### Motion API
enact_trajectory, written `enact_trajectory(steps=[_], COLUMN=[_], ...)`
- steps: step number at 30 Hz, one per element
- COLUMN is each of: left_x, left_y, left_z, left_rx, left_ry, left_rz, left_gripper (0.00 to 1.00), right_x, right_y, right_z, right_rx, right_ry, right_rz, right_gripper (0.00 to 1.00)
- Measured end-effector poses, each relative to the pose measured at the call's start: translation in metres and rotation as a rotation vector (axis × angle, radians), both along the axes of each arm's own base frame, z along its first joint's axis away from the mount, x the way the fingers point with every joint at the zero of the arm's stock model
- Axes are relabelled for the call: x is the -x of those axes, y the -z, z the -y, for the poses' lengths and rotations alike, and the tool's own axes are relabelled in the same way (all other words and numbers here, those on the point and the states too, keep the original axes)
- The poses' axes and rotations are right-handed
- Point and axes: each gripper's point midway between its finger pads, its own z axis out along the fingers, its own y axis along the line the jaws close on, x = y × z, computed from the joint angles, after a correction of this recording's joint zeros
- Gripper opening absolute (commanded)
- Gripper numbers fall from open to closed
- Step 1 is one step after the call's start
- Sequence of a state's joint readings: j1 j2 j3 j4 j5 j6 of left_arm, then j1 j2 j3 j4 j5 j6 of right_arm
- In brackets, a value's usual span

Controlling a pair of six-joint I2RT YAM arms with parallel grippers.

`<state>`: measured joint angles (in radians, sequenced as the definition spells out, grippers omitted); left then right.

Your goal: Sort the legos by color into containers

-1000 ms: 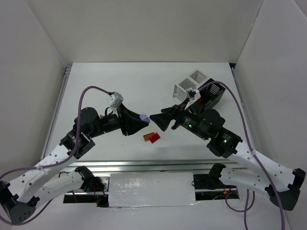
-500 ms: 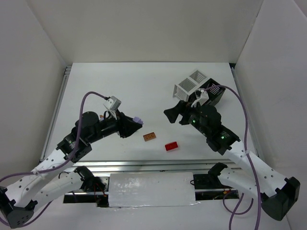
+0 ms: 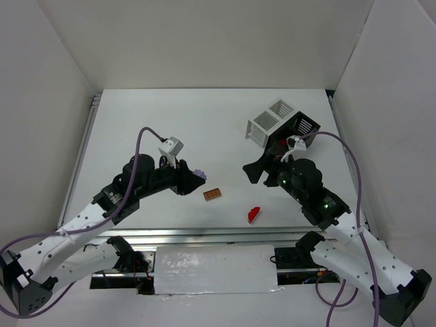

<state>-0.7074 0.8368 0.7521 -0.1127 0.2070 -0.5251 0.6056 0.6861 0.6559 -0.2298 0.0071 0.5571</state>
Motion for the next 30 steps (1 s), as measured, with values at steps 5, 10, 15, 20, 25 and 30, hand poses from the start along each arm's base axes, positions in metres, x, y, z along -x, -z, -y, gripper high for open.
enact_trajectory(steps=[5,10,15,20,25,30], left_x=[-0.014,-0.018,-0.037,-0.09,-0.162,-0.236], left_y=[-0.007,-0.013,-0.025,-0.047,-0.04,-0.007], left_z=[0.014,0.031,0.035,0.061,0.116,0.175], left_rx=[-0.01,0.015,-0.009,-0.062,-0.123,-0.16], left_ry=[0.011,0.072,0.029,-0.024,-0.021,-0.022], left_rz=[-0.011,-0.007,0.026,0.086,0.109,0.115], left_gripper=[0.0,0.0,0.0,0.0,0.0,0.0], right_x=[-0.011,0.015,0.019,0.024,0.043,0.049], right_y=[-0.008,-0.017,-0.033,-0.056,-0.072,-0.077], right_z=[0.025,0.006,0.023,0.055,0.088,0.097], right_rx=[0.023,-0.008,-0.047,-0.122,-0.185,-0.192], right_ry=[0.139,-0.047,0.05,0.221,0.329,0.357], right_rz=[-0.021,0.019,0.007,0.012,0.047,0.048], right_gripper=[1.0,1.0,1.0,1.0,0.99,1.0])
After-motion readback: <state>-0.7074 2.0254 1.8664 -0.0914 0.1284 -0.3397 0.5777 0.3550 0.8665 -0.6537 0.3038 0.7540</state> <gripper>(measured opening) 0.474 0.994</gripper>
